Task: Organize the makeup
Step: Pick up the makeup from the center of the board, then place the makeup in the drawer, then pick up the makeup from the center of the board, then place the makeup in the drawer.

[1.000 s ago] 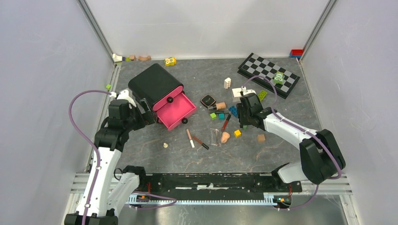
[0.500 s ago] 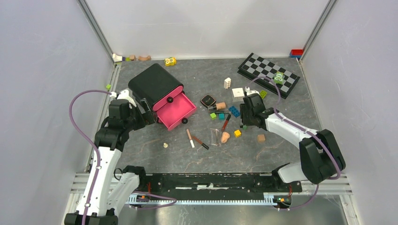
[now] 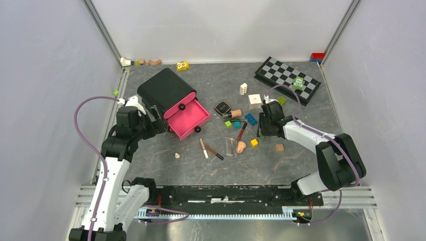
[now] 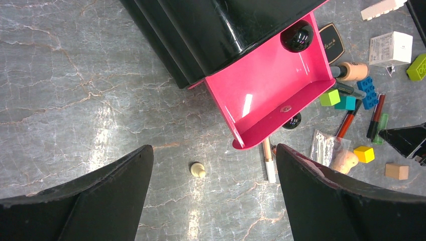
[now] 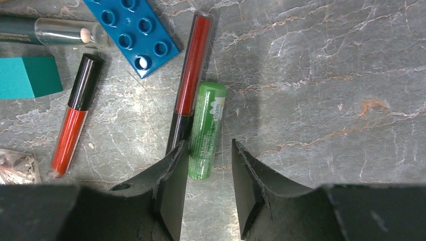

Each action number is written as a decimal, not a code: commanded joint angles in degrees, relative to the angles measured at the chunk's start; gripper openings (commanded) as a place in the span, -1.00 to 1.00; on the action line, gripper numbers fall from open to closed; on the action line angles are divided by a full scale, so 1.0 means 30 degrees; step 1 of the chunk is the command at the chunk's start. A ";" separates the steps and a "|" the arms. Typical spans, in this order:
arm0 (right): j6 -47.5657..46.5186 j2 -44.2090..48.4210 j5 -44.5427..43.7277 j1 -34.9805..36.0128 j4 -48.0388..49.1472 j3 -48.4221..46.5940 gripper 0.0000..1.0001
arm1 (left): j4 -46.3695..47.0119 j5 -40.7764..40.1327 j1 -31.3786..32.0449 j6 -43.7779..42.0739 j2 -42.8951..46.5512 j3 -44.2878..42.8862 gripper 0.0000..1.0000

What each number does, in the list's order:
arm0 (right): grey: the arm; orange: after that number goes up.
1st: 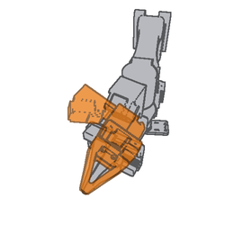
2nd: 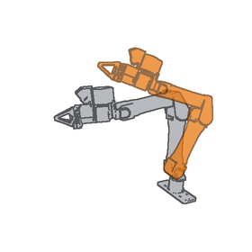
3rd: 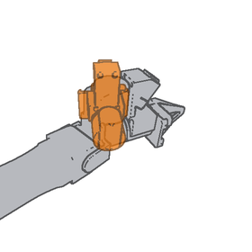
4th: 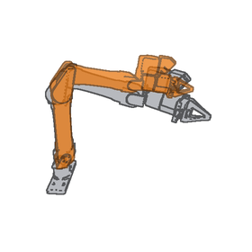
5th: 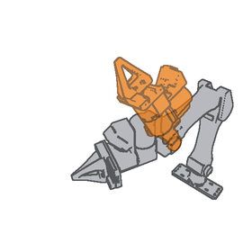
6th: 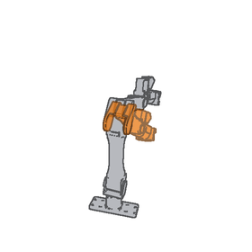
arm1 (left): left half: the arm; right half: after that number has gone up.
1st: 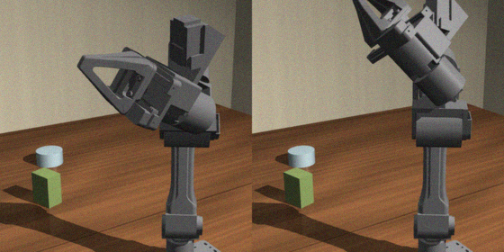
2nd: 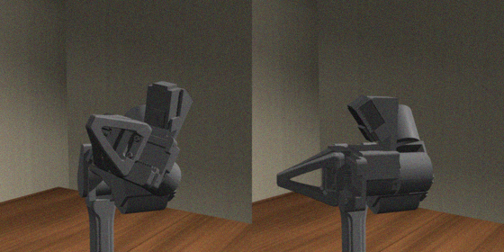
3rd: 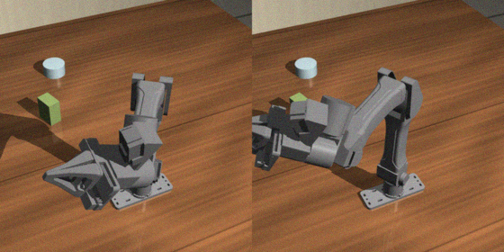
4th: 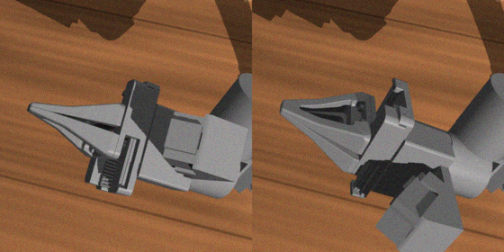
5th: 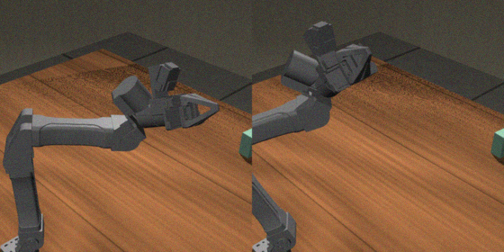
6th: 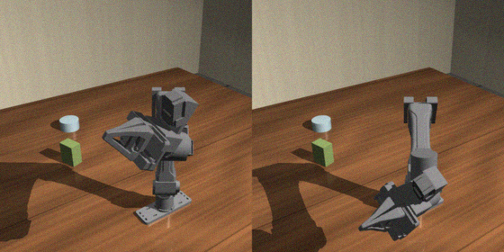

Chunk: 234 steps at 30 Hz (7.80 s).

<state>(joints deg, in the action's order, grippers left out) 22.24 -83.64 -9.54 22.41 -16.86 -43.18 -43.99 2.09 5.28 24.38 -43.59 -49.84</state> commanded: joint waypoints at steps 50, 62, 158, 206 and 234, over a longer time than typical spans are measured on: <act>-0.2799 -0.2166 0.4563 0.6754 0.1105 -0.9308 -0.59 | 0.0776 0.0122 0.0057 -0.0540 0.0212 0.0031 0.95; -0.3127 -0.7013 0.4438 0.7865 0.0420 -1.4639 -0.57 | 0.0776 0.0027 0.0057 -0.0539 0.0418 0.0033 0.95; -0.0478 -0.1920 -0.1329 0.0489 0.1456 -0.1485 -1.00 | 0.0834 0.0345 0.0057 -0.0569 0.0178 0.0062 0.96; 0.1519 -0.7940 0.3710 0.8928 0.0368 -1.4863 -1.00 | 0.0756 0.0094 0.0057 -0.0510 0.0256 0.0031 0.96; 0.6464 -1.1940 0.2732 0.8877 -0.1249 -1.8896 -1.00 | 0.0776 0.0115 0.0058 -0.0510 0.0363 0.0010 0.96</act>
<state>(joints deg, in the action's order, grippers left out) 42.35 -117.89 -0.49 49.01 -21.52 -96.36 -43.59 2.07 5.28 24.36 -43.31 -49.82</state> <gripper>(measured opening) 0.044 0.980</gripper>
